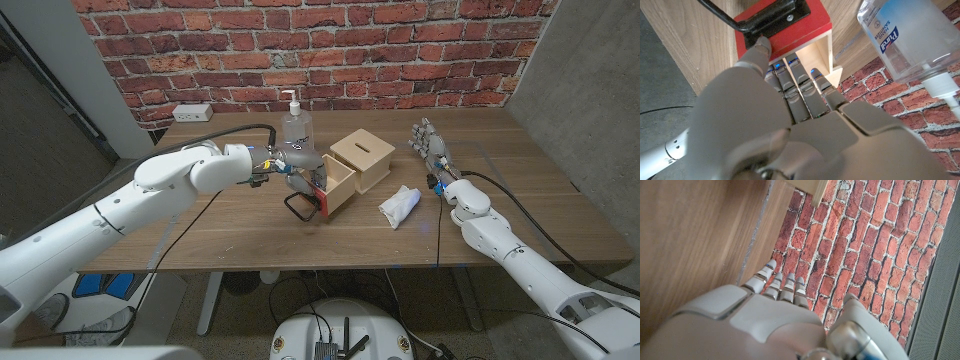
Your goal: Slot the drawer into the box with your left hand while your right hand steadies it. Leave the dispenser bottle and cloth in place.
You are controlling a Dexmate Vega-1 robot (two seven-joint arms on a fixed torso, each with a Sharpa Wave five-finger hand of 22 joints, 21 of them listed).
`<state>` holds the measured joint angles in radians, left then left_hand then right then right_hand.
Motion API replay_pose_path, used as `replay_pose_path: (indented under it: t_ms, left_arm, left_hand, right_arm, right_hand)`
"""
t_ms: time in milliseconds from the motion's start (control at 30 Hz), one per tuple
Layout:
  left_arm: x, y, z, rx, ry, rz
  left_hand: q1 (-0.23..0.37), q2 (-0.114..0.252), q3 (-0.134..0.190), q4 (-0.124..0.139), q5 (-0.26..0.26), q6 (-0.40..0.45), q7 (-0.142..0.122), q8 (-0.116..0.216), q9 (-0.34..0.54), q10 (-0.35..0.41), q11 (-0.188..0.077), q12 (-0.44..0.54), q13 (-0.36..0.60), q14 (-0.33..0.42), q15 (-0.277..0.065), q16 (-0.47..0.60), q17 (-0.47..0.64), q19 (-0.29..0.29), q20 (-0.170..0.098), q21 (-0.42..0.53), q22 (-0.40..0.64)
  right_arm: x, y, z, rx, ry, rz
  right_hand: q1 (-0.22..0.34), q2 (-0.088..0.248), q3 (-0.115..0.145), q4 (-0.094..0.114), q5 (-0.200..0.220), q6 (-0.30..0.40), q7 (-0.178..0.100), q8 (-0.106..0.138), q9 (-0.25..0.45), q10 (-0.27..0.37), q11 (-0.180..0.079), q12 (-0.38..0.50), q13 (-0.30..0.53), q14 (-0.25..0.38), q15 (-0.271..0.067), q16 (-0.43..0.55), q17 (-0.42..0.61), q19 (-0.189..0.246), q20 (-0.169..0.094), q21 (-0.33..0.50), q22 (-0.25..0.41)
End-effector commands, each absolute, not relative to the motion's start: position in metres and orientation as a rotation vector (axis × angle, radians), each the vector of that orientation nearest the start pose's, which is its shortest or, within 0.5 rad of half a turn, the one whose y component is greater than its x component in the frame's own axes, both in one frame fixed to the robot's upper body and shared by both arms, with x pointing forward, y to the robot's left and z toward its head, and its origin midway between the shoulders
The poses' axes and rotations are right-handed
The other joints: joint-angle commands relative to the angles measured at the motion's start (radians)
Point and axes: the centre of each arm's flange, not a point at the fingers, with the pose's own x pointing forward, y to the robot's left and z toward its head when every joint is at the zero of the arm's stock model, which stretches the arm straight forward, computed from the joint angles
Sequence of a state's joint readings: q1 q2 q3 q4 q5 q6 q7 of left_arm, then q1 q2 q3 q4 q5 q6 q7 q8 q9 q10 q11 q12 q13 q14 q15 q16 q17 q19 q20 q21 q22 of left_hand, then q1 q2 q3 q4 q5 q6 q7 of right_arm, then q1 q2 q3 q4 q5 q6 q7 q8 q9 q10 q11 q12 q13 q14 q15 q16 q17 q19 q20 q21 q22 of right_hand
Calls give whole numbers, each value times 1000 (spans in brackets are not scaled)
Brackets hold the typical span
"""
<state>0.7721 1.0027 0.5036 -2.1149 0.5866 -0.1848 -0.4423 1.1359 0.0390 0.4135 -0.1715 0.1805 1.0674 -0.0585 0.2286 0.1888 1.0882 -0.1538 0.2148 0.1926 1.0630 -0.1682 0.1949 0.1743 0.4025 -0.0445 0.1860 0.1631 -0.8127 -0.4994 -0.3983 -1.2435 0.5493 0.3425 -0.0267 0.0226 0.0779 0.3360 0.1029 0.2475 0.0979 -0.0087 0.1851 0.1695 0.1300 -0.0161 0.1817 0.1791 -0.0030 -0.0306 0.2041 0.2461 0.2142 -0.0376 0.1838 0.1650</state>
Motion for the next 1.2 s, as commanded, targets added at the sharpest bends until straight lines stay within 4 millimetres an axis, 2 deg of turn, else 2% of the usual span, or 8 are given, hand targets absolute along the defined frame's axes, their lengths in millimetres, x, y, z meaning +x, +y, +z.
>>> replay_pose_path:
  t_ms: [33,1200]
  left_arm:
    - [498,157,57,1900,-848,-509]
    - [528,150,61,1920,-817,-575]
  left_hand:
    - [47,52,-2,-3,8,12,1,4,14,43,-46,2,5,5,-75,1,1,12,-151,1,2]
    - [51,57,-8,-2,10,11,0,2,15,41,-47,-3,7,3,-75,-3,2,12,-152,-1,2]
  right_arm:
    - [657,-295,-26,-36,-629,133]
    - [660,-301,-21,-32,-638,133]
  right_hand:
    - [10,28,5,3,-2,8,0,3,6,8,0,9,4,8,-29,10,1,10,-6,4,2]
    - [10,27,7,5,-2,12,3,3,6,9,4,9,4,8,-28,10,0,12,-6,4,2]
